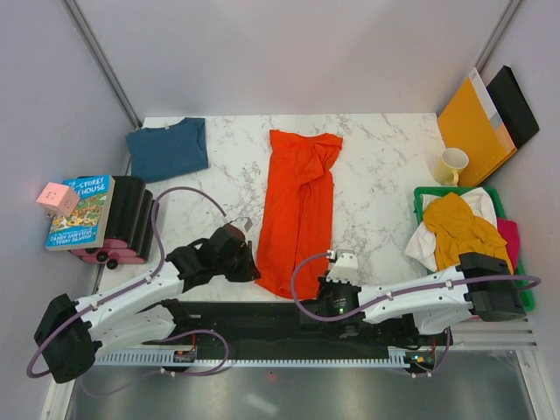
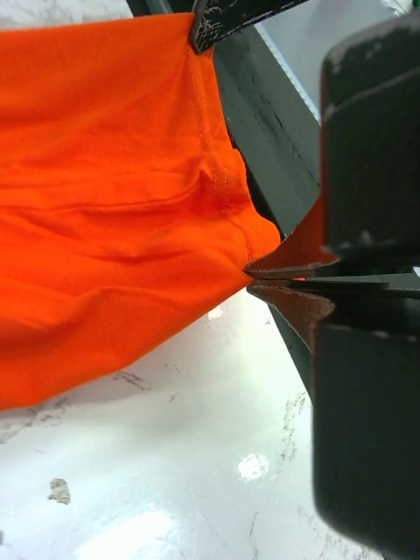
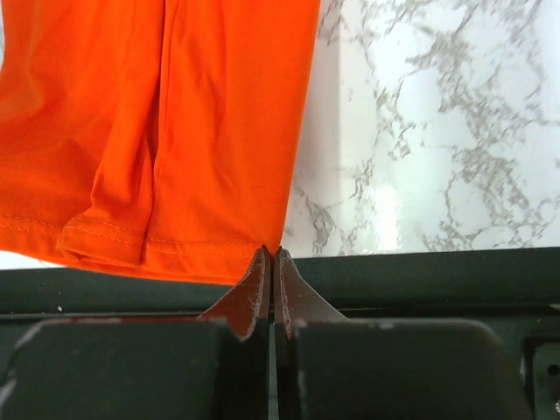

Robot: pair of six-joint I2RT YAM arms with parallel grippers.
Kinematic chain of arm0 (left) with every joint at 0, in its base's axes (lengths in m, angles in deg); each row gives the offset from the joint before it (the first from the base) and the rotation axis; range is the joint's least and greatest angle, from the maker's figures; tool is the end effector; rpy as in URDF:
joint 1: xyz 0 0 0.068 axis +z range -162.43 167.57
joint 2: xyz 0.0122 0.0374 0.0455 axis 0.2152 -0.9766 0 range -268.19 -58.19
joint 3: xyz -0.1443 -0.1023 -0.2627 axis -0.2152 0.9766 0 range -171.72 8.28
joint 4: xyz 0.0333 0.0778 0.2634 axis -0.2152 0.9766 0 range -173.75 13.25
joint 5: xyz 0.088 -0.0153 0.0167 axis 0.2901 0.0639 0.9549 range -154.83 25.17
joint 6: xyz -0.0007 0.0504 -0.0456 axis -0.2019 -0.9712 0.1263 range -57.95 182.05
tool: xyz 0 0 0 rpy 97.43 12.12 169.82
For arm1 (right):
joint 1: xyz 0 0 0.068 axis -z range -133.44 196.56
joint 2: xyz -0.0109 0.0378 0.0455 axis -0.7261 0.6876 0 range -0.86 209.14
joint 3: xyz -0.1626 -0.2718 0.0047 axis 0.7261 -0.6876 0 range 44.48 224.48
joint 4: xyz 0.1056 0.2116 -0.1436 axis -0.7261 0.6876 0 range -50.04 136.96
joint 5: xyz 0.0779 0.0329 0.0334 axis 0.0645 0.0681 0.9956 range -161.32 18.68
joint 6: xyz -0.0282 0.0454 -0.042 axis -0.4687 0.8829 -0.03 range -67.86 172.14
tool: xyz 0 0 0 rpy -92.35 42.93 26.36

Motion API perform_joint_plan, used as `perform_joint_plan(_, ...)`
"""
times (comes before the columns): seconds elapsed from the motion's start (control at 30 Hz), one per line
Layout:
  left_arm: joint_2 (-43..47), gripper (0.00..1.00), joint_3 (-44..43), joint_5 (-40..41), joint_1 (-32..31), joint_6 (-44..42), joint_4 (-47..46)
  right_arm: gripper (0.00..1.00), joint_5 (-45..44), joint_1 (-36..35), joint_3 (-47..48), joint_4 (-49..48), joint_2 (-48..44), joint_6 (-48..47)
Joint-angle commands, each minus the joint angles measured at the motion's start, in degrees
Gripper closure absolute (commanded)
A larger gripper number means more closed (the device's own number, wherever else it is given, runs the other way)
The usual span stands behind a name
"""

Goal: Fold and stack the t-shirts
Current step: Grab the bottom of the folded rectangular tshirt with both arms, then fold the folded rectangular tshirt in 1/3 of the way

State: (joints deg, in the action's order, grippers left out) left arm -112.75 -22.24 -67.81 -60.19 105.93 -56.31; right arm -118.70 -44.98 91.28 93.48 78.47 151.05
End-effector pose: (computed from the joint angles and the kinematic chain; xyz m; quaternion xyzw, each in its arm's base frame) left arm 0.1213 -0.1379 0.2132 0.0406 0.9428 -0.2537 0.2122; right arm 0.0342 0.2238 0.2168 0.0726 0.9124 0.0680 0.3970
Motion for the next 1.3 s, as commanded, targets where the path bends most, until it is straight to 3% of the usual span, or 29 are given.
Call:
perform_joint_plan(0.0,0.60,0.98,-5.77,2.45,-0.48,0.95,2.09,1.00,-7.46,-0.47,3.38,7.91,-3.20,3.04)
perform_joint_plan(0.3,-6.24,0.98,-16.31,6.23,-0.40,-2.21,2.79,1.00,-13.26,7.95,6.98,10.29,-8.40,-5.29)
perform_joint_plan(0.53,-13.89,0.98,-24.14,9.93,1.27,-5.55,2.79,1.00,-12.57,21.64,7.42,-3.47,-9.81,-25.76)
perform_joint_plan(0.67,-18.46,0.98,-28.35,10.10,6.00,-7.66,2.71,1.00,-8.62,29.75,7.95,-12.46,-8.05,-36.85)
perform_joint_plan(0.93,-27.69,0.98,-37.92,9.31,15.24,-11.53,1.65,1.00,-0.27,44.69,12.24,-28.72,2.13,-54.86)
perform_joint_plan(1.27,-42.98,0.98,-50.42,7.30,18.50,-13.47,1.56,1.00,7.38,53.66,21.83,-35.93,17.07,-62.25)
